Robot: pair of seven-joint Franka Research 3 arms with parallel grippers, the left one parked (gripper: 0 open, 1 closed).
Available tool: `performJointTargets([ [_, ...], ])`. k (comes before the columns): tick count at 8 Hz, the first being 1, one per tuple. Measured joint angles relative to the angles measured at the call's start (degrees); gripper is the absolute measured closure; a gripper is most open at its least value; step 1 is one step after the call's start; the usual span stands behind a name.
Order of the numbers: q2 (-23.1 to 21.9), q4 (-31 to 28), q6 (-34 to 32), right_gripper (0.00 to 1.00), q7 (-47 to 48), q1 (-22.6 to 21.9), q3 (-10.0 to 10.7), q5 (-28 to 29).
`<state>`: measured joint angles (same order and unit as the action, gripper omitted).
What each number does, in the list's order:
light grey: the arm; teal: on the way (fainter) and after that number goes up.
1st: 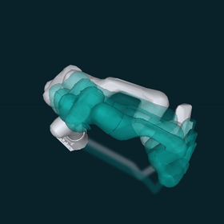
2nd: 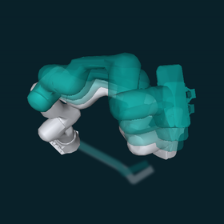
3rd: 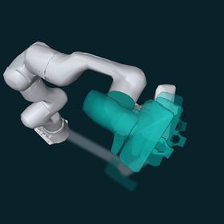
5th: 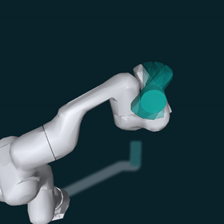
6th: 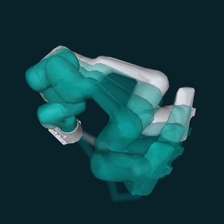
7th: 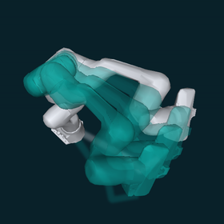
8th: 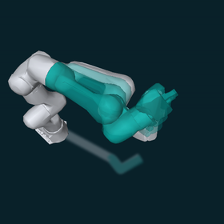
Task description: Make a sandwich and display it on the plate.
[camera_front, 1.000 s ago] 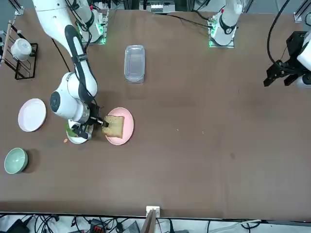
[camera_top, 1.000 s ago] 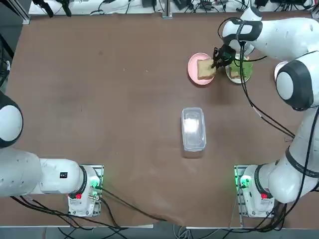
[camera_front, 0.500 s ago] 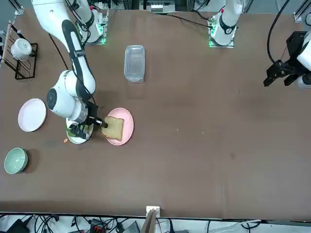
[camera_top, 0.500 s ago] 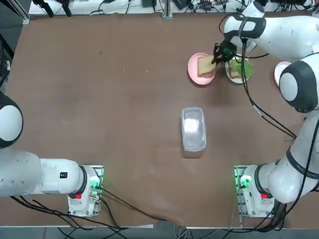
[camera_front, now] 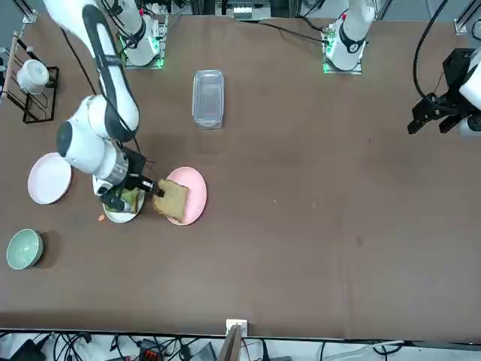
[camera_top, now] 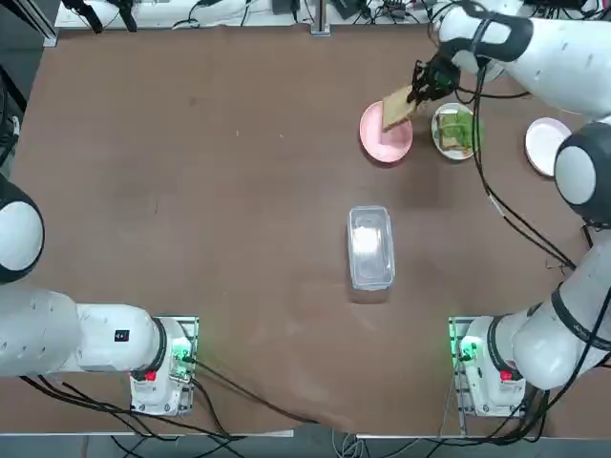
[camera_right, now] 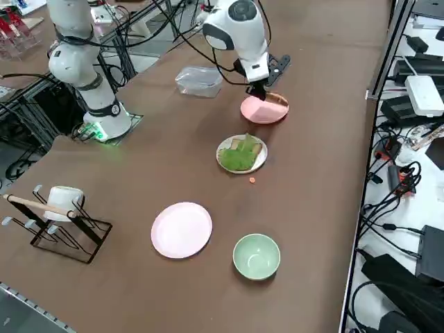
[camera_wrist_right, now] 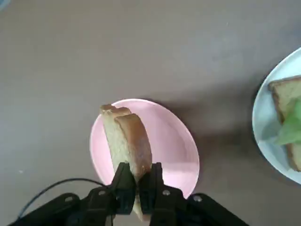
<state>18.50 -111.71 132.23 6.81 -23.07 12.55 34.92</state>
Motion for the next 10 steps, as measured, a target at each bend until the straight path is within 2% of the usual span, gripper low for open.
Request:
performJointTargets([
  [2,-2.95,1.02,-6.15,0.91,-1.68,3.33,1.51,-0.01],
  [4,-3.64,3.54,-14.49,0.91,-9.8,10.64,1.95,-0.01],
  [5,-3.19,4.18,-17.34,0.91,-15.75,14.72,2.06,0.04],
  [7,-0.55,4.44,-18.94,0.91,-26.6,21.31,2.14,2.67],
  [9,3.11,5.08,-20.58,0.91,-35.04,24.82,2.13,7.88],
  [10,4.47,5.35,-21.49,0.91,-36.37,25.61,2.12,10.08],
])
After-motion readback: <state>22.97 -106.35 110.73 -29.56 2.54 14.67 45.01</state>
